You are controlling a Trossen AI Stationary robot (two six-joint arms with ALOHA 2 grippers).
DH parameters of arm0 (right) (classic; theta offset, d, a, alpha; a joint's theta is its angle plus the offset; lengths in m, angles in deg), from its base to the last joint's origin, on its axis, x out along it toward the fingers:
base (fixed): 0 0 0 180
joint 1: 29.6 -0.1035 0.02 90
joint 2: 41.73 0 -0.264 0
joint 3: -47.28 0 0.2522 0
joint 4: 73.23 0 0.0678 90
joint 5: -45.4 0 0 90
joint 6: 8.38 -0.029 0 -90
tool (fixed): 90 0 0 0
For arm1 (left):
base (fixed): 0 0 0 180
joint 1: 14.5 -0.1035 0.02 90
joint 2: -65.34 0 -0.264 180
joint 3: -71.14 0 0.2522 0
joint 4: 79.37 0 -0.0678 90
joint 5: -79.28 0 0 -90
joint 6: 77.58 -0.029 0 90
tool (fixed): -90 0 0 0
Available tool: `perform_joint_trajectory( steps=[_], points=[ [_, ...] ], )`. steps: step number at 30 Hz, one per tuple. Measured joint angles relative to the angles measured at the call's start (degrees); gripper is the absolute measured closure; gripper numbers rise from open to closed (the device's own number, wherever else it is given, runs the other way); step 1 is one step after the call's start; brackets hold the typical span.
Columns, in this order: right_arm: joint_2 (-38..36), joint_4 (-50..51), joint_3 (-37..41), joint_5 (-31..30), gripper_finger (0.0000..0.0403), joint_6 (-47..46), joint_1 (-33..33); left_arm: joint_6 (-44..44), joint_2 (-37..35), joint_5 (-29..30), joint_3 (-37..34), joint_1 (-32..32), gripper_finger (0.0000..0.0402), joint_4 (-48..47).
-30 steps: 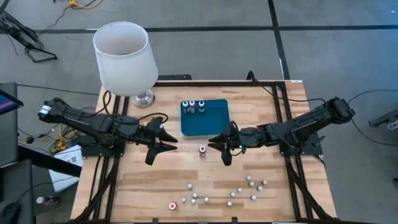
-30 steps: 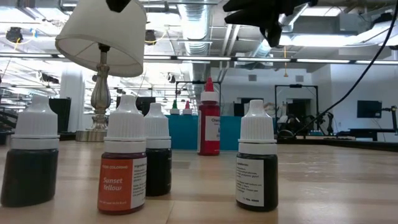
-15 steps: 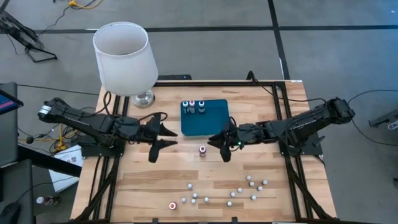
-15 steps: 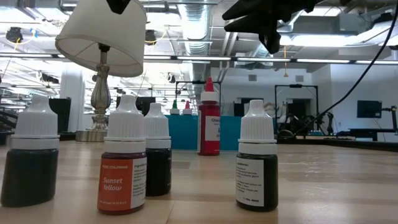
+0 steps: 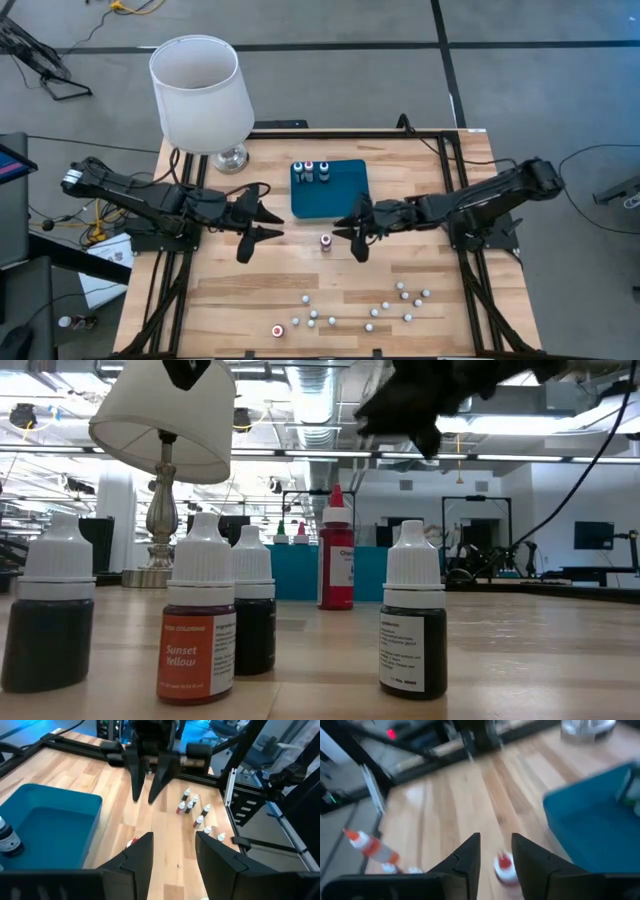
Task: Pick & Place food coloring
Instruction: Put the large red food coloring bottle into the bin
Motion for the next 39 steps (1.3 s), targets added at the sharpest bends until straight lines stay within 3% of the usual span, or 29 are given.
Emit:
perform_joint_trajectory(
  steps=[10, 16, 39],
  points=[
    [7.8, -4.8, -0.6, 0.4, 0.0223, 0.1, 0.0, 1.0, 0.0, 0.0, 0.0, 0.0, 0.0265, -2.0],
    [11.7, -7.9, -0.4, 0.4, 0.0206, 0.2, -0.1, 1.3, 0.0, 0.0, 0.0, 0.0, 0.0265, -2.3],
    [13.3, -6.3, -0.5, 0.5, 0.0286, 3.3, 0.1, 2.2, 0.0, 0.2, 0.0, 0.0, 0.0265, -2.6]
  ],
)
